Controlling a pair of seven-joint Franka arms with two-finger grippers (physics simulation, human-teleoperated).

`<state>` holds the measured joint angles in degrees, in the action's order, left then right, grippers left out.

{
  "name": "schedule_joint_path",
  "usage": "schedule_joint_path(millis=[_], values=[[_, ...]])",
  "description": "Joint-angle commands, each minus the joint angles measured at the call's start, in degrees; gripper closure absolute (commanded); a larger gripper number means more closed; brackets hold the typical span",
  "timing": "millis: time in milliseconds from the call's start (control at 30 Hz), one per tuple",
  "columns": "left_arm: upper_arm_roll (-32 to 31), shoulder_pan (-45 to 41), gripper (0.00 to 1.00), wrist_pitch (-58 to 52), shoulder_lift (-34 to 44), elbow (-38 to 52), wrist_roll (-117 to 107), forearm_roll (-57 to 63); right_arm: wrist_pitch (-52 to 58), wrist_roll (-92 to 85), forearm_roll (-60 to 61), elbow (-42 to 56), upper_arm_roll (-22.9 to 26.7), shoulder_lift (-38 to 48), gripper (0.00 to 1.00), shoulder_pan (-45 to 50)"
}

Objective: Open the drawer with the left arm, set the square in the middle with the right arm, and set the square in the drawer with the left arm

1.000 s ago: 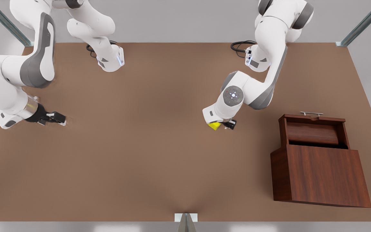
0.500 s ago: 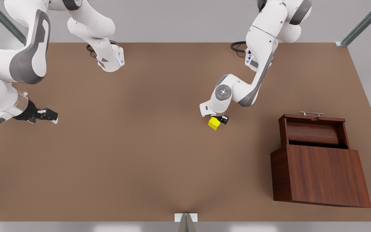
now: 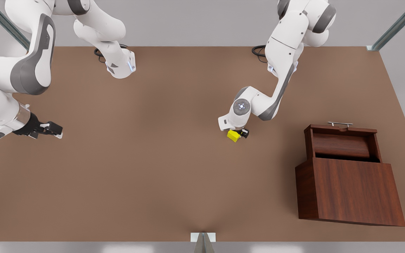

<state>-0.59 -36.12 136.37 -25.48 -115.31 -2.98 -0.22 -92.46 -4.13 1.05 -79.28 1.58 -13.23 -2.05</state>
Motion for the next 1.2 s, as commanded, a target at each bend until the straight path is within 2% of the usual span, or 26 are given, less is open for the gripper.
schedule_joint_path(millis=[0, 633, 667, 767, 867, 1167], values=[[0.1, 0.0, 0.0, 0.0, 0.0, 0.0, 0.0, 0.3, 0.0, 0.0, -0.1, -0.1, 0.1, 0.0, 0.0, 0.0], [0.1, -0.1, 0.0, 2.3, -4.8, 0.1, -0.1, 0.3, 0.1, -0.1, 0.0, 0.1, 0.2, 0.3, 0.0, -0.2], [0.1, -0.1, 0.01, 2.3, -4.9, 0.1, -0.2, 0.4, 0.1, -0.4, -0.1, 0.1, 0.2, 0.0, 0.0, -0.1], [0.1, -0.1, 0.23, 2.3, -5.0, 0.1, -0.2, 0.3, 0.3, -0.1, 0.6, 1.3, 0.4, -0.1, 0.0, -0.8], [0.1, -0.2, 0.32, 2.2, -5.0, 0.1, -0.2, 0.4, 0.4, -0.1, 0.3, 1.4, 0.4, -0.2, 0.0, -1.3], [0.4, -0.1, 0.33, 1.2, -4.4, 0.7, 0.1, 0.4, -0.3, 0.1, 0.3, 1.9, 0.6, -0.1, 0.0, -1.4]])
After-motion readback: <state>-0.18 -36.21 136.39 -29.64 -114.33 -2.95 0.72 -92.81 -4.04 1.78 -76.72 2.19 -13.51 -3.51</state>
